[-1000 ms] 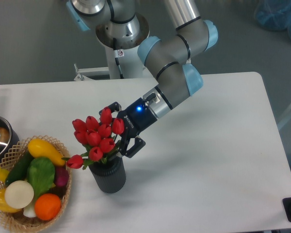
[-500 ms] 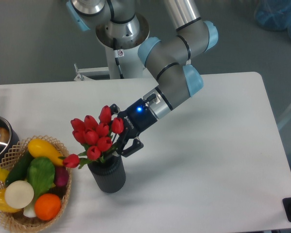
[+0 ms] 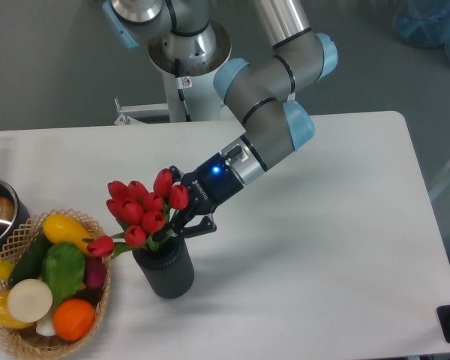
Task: Pick up the flowers from the vase
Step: 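Close the gripper on the tulip stems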
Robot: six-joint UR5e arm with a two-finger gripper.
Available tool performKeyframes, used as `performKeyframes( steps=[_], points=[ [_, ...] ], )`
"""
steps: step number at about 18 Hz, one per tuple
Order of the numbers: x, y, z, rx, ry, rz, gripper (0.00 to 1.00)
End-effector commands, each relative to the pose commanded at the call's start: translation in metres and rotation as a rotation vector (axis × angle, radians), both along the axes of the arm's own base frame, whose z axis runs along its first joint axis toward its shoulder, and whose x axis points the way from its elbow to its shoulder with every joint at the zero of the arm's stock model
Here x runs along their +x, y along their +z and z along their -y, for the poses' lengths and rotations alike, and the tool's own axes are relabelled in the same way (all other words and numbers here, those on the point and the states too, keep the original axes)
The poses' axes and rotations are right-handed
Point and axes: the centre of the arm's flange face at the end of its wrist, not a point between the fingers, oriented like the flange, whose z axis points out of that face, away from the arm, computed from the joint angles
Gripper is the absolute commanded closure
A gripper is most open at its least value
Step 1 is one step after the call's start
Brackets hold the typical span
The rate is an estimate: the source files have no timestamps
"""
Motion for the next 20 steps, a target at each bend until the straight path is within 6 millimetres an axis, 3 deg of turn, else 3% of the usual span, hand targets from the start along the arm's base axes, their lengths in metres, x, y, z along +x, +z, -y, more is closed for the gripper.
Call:
performKeyframes(
  steps=[7, 9, 13, 20],
  points=[
    [-0.0026, -0.0041, -0.0042, 0.052, 0.005, 0.058, 0.56],
    [-0.0029, -0.0033, -0.0045, 0.053, 0.006, 0.058, 0.62],
    [-0.0053, -0.0042, -0.0031, 0.054, 0.010, 0.060, 0.62],
    [-0.0079, 0.0052, -0.0010, 0.098, 0.023, 0.090, 0.62]
  ],
)
